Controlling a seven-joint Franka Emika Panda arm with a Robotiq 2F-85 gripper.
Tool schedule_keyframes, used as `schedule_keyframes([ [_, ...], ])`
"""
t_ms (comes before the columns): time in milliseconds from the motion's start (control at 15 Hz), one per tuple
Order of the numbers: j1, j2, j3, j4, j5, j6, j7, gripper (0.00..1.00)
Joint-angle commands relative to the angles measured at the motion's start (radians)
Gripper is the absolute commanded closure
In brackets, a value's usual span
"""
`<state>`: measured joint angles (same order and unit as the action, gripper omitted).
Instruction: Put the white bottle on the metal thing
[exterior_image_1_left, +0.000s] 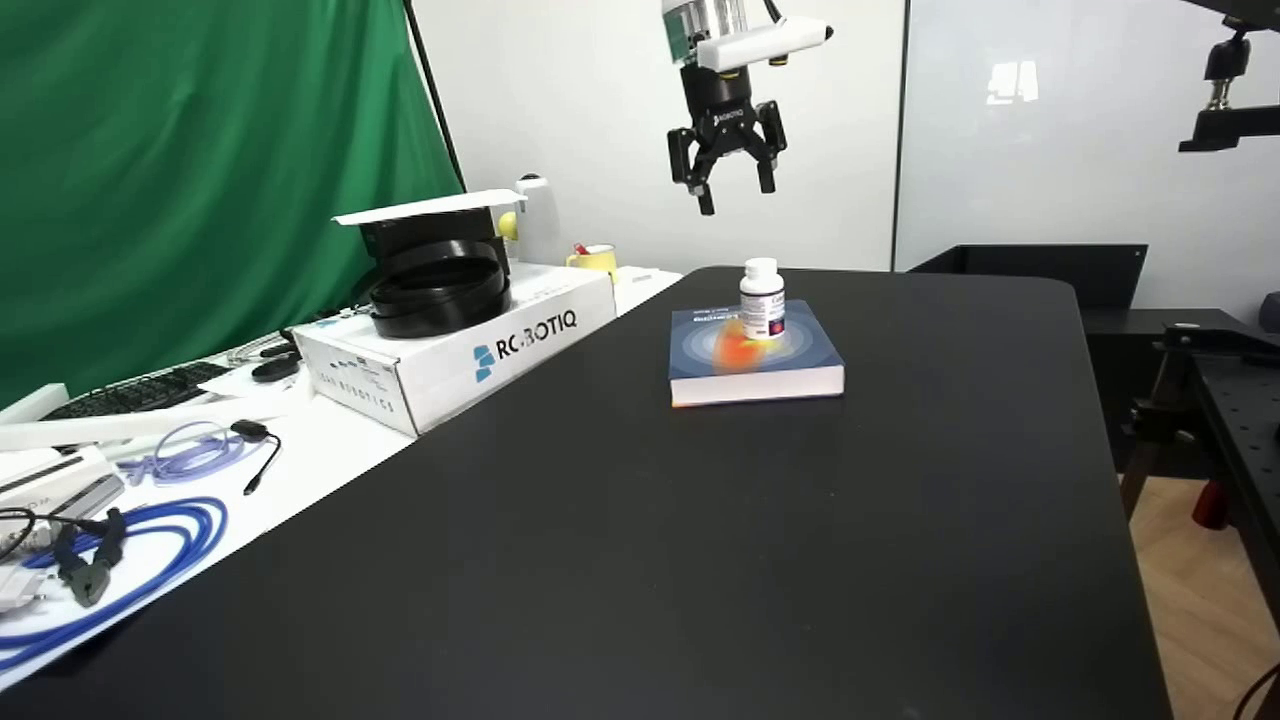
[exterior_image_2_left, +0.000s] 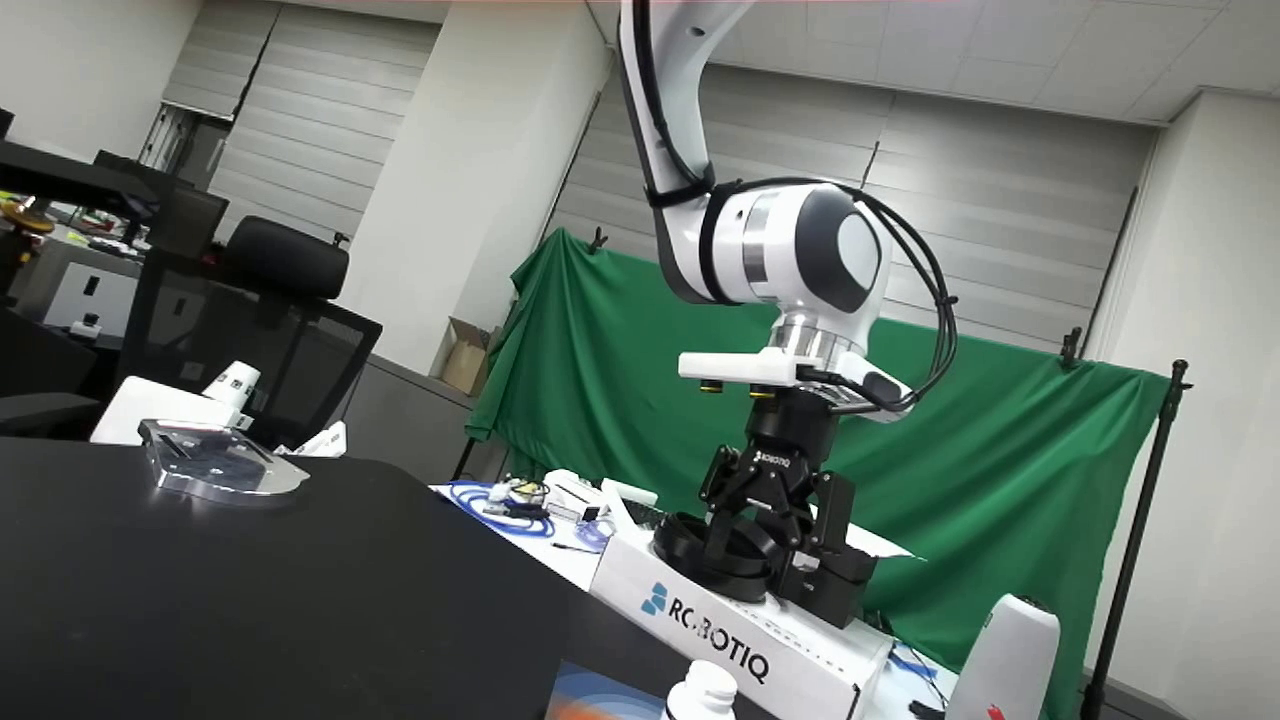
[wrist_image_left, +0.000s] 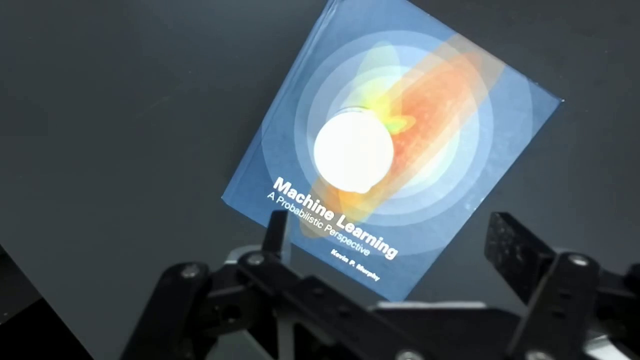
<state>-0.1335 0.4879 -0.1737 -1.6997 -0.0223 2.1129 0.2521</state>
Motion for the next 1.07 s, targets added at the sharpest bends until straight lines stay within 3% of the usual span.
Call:
schedule_keyframes([
  [0,0.004,0.003,-0.002,-0.013,-0.005,0.026,0.011,0.0],
  [467,0.007,0.026,-0.006,-0.092,0.005,0.134,0.025,0.0],
  [1000,-0.036,0.024,0.003,-0.142,0.093,0.194,-0.012,0.0],
])
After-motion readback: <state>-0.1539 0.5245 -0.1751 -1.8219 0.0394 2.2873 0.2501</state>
